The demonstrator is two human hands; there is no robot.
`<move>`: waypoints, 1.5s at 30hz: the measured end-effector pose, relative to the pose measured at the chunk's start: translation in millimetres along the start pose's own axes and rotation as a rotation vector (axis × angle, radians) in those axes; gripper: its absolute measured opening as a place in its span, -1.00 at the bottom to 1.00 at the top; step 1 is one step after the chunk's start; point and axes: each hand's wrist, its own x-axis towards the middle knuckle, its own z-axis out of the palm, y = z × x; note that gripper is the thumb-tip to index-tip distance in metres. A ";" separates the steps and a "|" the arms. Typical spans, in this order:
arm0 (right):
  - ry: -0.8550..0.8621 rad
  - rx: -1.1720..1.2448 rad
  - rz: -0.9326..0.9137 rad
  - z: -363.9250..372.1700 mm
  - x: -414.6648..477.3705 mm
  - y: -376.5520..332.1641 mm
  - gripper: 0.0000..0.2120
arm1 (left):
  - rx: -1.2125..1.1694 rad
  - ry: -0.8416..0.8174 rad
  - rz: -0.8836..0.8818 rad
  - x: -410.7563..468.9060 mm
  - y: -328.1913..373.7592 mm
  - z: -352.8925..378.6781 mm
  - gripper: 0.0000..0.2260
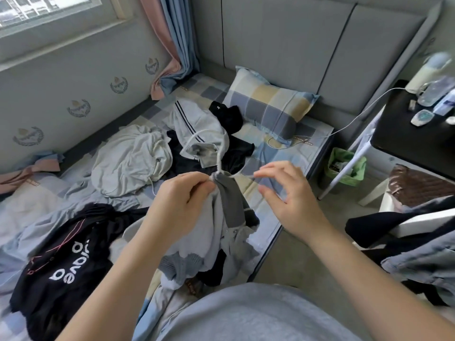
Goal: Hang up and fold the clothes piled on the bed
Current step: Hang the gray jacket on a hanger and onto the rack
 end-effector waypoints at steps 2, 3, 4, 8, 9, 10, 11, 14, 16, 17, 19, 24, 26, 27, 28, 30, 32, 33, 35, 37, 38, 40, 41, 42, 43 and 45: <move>0.175 -0.057 -0.109 3.7 -8.0 3.0 -0.86 | -0.082 0.139 -0.084 -4.1 -1.1 3.6 -0.83; 0.175 -0.024 -0.125 6.0 -11.9 5.3 -0.85 | -0.127 0.191 -0.116 -4.4 0.0 4.6 -0.78; 0.110 0.038 -0.101 9.4 -14.8 7.2 -0.83 | -0.165 0.227 -0.143 -4.0 1.6 4.8 -0.75; -0.311 0.170 0.105 36.3 -12.0 7.6 -0.59 | -0.237 0.293 -0.174 -0.9 9.4 5.4 -0.75; -0.343 0.167 0.127 43.9 -8.7 7.2 -0.56 | -0.247 0.302 -0.174 -0.3 11.3 6.4 -0.76; -0.348 0.178 0.146 50.2 -5.4 7.1 -0.55 | -0.256 0.307 -0.174 0.2 12.9 7.8 -0.76; -0.334 0.177 0.172 54.8 -1.7 7.5 -0.53 | -0.260 0.306 -0.173 0.6 14.3 9.3 -0.76; -0.292 0.099 0.172 59.2 8.8 10.1 -0.57 | -0.263 0.278 -0.176 -0.4 15.0 12.7 -0.76; -0.284 0.092 0.143 59.4 12.4 13.6 -0.82 | -0.274 0.263 -0.184 -2.7 12.2 14.3 -0.79; -0.309 0.125 0.137 58.6 12.6 14.9 -0.88 | -0.281 0.266 -0.196 -3.8 10.6 15.0 -0.80; -0.401 0.265 0.174 58.7 9.2 17.4 -0.90 | -0.292 0.282 -0.224 -4.6 7.3 15.8 -0.81; -0.679 0.271 0.277 67.3 -7.1 37.3 -0.88 | -0.304 0.302 -0.226 -2.8 5.2 16.3 -0.78; -0.763 0.108 0.300 70.8 -14.3 51.1 -0.93 | -0.316 0.298 -0.224 -3.3 3.0 16.1 -0.77; -0.747 0.026 0.307 71.4 -17.1 59.9 -0.91 | -0.316 0.282 -0.217 -4.1 1.0 15.1 -0.77; -0.713 -0.055 0.295 71.0 -19.2 67.6 -0.89 | -0.314 0.260 -0.204 -5.0 -1.3 13.5 -0.76; -0.636 -0.210 0.231 65.8 -19.8 81.4 -0.94 | -0.313 0.217 -0.193 -7.3 -6.9 8.4 -0.78; -0.563 -0.315 0.203 53.3 -17.5 94.4 -0.92 | -0.306 0.179 -0.187 -9.9 -14.0 1.4 -0.81; -0.525 -0.354 0.179 46.1 -15.8 100.7 -0.86 | -0.297 0.154 -0.176 -11.7 -17.7 -2.1 -0.83; -0.428 -0.443 0.086 30.6 -12.3 110.5 -0.81 | -0.282 0.096 -0.166 -16.4 -24.1 -8.2 -0.86; -0.320 -0.496 0.022 16.1 -7.2 114.7 -0.84 | -0.269 0.044 -0.190 -21.0 -28.5 -13.6 -0.89; -0.288 -0.515 0.020 9.5 -3.7 114.6 -0.83 | -0.266 0.025 -0.202 -23.0 -30.3 -16.0 -0.89; -0.264 -0.533 0.034 -0.5 4.2 113.5 -0.85 | -0.273 -0.006 -0.220 -24.5 -33.1 -20.3 -0.88; -0.257 -0.526 0.031 -4.2 7.6 112.3 -0.88 | -0.257 -0.021 -0.230 -24.3 -35.1 -22.0 -0.87; -0.251 -0.510 0.027 -7.9 11.1 110.3 -0.92 | -0.226 -0.033 -0.240 -23.5 -37.5 -23.0 -0.85; -0.253 -0.478 0.029 -12.1 14.3 107.6 -0.96 | -0.187 -0.046 -0.252 -23.0 -40.0 -23.7 -0.83; -0.290 -0.367 0.070 -21.9 21.4 96.3 -0.93 | -0.120 -0.077 -0.279 -22.2 -44.2 -23.2 -0.82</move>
